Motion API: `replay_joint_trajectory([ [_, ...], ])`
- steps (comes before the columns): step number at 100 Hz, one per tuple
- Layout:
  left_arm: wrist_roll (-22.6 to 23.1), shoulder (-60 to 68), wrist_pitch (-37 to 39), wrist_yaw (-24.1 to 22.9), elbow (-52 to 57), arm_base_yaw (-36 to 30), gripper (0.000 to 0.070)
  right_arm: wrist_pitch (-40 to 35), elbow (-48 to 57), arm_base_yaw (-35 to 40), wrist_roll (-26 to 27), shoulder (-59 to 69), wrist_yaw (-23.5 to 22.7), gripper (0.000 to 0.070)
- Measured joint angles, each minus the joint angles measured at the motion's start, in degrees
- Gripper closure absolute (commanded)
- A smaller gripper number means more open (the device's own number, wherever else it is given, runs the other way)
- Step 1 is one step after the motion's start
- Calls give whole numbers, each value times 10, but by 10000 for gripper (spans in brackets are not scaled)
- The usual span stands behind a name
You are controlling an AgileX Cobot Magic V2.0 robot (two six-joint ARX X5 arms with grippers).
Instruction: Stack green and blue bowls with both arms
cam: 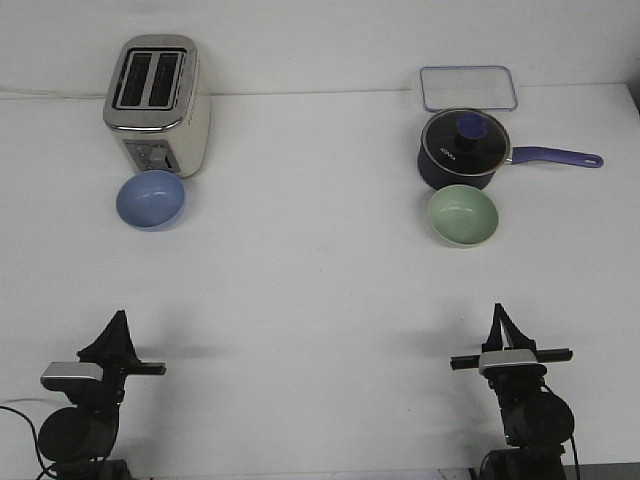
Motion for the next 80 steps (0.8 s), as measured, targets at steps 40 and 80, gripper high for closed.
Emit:
replay_joint_trajectory([
  [40,0,0,0,0,0,0,685,-34,10,0,248,0,-5,700],
  [80,0,0,0,0,0,0,685,-234,315,0,316,188,19,556],
])
